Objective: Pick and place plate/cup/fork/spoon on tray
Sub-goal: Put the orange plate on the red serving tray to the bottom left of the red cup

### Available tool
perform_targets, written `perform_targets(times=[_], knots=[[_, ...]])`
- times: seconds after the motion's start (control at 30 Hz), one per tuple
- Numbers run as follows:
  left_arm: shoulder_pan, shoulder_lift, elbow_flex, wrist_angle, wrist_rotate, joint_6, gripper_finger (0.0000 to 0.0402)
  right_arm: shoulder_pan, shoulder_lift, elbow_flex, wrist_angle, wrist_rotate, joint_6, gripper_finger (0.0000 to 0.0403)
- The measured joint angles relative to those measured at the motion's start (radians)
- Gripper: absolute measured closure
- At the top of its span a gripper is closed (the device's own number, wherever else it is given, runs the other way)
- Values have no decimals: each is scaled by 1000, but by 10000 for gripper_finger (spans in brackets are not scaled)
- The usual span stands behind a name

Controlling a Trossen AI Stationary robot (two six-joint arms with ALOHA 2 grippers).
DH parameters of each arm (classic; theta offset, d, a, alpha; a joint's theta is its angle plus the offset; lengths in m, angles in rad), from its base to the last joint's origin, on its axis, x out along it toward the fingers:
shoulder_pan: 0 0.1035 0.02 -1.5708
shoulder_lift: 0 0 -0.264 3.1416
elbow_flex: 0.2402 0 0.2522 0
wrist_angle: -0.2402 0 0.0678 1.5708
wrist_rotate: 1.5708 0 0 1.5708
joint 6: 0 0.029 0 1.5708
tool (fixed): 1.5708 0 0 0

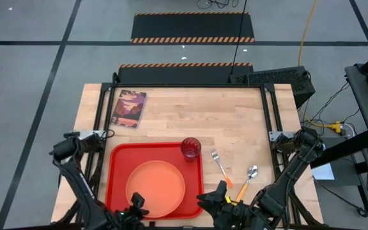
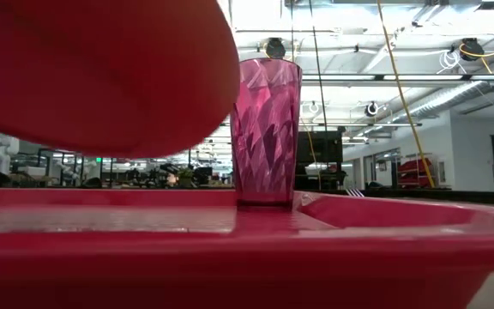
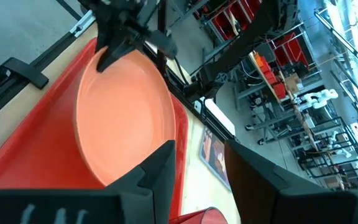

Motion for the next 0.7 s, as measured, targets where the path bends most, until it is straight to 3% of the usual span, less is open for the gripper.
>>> perform_targets(times=[0.7], knots=[[100, 79, 0, -5, 87, -62, 362, 0, 0, 0, 0, -3, 3, 270]])
